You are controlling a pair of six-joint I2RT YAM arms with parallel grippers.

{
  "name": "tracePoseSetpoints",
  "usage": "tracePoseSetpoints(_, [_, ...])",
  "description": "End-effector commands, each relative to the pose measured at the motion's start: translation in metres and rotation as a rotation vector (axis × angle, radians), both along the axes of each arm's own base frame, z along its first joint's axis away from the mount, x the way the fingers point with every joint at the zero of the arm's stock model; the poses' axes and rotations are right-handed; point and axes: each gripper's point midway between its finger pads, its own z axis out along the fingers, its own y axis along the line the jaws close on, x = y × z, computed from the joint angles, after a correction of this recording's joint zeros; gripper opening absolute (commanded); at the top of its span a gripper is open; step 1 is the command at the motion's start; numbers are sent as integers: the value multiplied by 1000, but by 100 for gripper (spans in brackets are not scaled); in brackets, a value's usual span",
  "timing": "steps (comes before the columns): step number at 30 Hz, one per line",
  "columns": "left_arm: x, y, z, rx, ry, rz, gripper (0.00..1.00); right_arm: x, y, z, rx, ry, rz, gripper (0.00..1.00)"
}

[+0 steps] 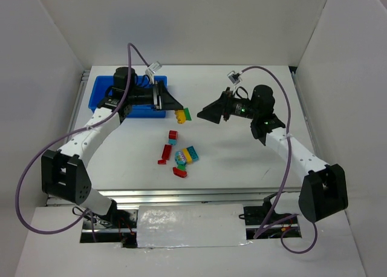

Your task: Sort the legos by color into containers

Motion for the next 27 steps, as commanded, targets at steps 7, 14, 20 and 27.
tracePoseSetpoints(7, [-63,-7,63,-145,-288,-298,0,-38,21,48,169,-89,314,100])
tracePoseSetpoints(14, [-71,-10,73,-138,-340,-310,0,-47,43,46,120,-93,342,98])
tracePoseSetpoints(20, [-73,-14,73,-157,-323,-328,0,-66,53,57,191,-97,451,85])
tracePoseSetpoints(27, [-76,-14,79,-170,-329,-339,0,-67,56,52,213,-83,497,0])
